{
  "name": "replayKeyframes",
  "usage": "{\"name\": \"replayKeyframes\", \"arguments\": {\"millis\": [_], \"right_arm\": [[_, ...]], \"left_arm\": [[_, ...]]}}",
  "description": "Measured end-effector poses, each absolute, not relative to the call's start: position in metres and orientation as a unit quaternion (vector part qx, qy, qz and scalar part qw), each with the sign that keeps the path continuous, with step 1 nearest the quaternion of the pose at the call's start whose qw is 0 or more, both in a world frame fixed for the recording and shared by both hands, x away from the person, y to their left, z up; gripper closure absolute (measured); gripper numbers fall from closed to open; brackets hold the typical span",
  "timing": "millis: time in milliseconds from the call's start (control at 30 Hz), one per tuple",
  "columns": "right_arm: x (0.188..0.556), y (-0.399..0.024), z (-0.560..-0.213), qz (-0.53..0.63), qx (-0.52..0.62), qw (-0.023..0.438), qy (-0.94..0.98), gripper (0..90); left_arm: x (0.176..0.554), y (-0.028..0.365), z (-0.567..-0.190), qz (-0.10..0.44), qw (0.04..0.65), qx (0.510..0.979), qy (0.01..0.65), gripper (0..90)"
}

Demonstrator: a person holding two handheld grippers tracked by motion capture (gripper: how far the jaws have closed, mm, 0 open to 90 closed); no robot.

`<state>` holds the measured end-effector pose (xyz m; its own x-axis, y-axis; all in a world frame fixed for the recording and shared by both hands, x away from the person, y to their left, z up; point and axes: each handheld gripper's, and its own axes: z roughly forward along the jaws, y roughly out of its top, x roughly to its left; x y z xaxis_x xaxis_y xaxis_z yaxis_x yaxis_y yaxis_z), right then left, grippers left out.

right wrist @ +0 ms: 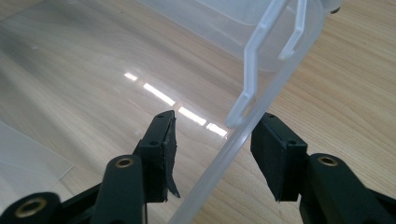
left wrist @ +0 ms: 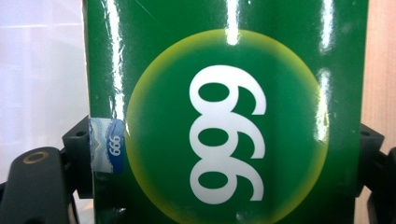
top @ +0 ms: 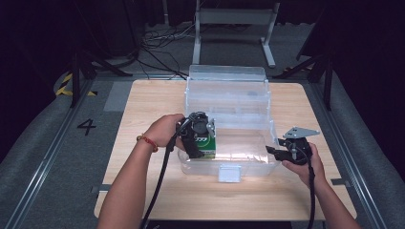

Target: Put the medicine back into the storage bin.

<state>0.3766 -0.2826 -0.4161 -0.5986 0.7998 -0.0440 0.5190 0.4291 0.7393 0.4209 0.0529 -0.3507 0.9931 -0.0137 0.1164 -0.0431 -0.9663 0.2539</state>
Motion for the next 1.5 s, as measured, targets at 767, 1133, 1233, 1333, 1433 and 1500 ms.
{"name": "replayKeyframes", "arguments": {"millis": [767,1133,1233,1333,1433,1500], "right_arm": [[0.377,-0.284,-0.416,0.354,0.395,0.197,0.824,49.7],[0.377,-0.284,-0.416,0.355,0.396,0.195,0.824,49.2],[0.378,-0.284,-0.416,0.356,0.396,0.194,0.824,48.9],[0.378,-0.284,-0.416,0.358,0.395,0.194,0.824,48.6],[0.379,-0.285,-0.416,0.358,0.393,0.192,0.825,47.8],[0.379,-0.285,-0.416,0.36,0.394,0.189,0.825,47.4]], "left_arm": [[0.429,0.049,-0.374,0.058,0.119,0.99,0.037,12.5],[0.427,0.059,-0.361,0.083,0.159,0.983,0.049,15.1],[0.422,0.064,-0.357,0.096,0.178,0.977,0.062,15.0],[0.419,0.069,-0.352,0.096,0.187,0.976,0.064,15.8],[0.408,0.078,-0.346,0.103,0.215,0.968,0.08,16.8],[0.403,0.086,-0.341,0.093,0.242,0.962,0.089,15.9]]}}
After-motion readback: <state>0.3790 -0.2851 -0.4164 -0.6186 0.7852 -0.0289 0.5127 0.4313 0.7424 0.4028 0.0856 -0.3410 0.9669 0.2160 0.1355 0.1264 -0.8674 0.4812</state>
